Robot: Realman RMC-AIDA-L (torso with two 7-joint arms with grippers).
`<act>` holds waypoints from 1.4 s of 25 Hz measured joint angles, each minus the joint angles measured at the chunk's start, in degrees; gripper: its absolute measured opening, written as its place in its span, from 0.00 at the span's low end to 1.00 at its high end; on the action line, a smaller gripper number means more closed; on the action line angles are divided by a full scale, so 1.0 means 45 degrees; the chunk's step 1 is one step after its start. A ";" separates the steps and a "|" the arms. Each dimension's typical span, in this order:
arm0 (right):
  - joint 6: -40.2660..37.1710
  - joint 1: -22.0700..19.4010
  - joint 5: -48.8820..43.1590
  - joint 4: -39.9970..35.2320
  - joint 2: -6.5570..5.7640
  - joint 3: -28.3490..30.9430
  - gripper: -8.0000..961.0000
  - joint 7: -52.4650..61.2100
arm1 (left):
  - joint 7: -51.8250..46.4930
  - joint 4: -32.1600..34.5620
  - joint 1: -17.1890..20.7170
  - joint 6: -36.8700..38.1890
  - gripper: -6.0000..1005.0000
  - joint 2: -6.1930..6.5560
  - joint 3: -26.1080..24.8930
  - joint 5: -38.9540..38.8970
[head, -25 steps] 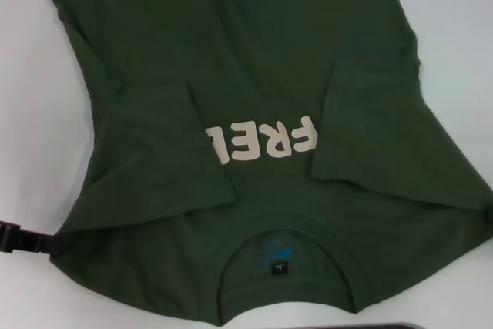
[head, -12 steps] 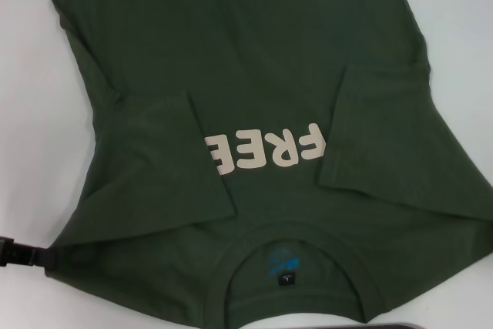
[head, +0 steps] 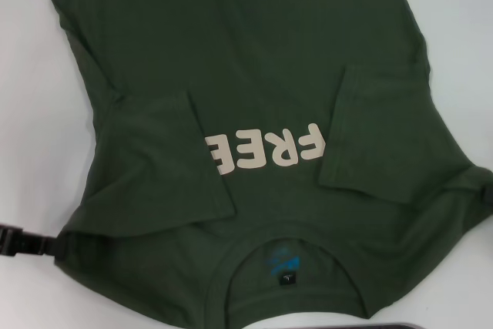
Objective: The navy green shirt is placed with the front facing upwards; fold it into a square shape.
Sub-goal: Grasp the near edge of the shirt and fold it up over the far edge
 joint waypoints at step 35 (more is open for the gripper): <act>0.3359 0.5391 0.0016 -0.0031 -0.0357 -0.0874 0.05 0.1756 | -0.0502 -0.1159 -0.4250 -0.3332 0.00 -0.0085 -0.1751 -0.2765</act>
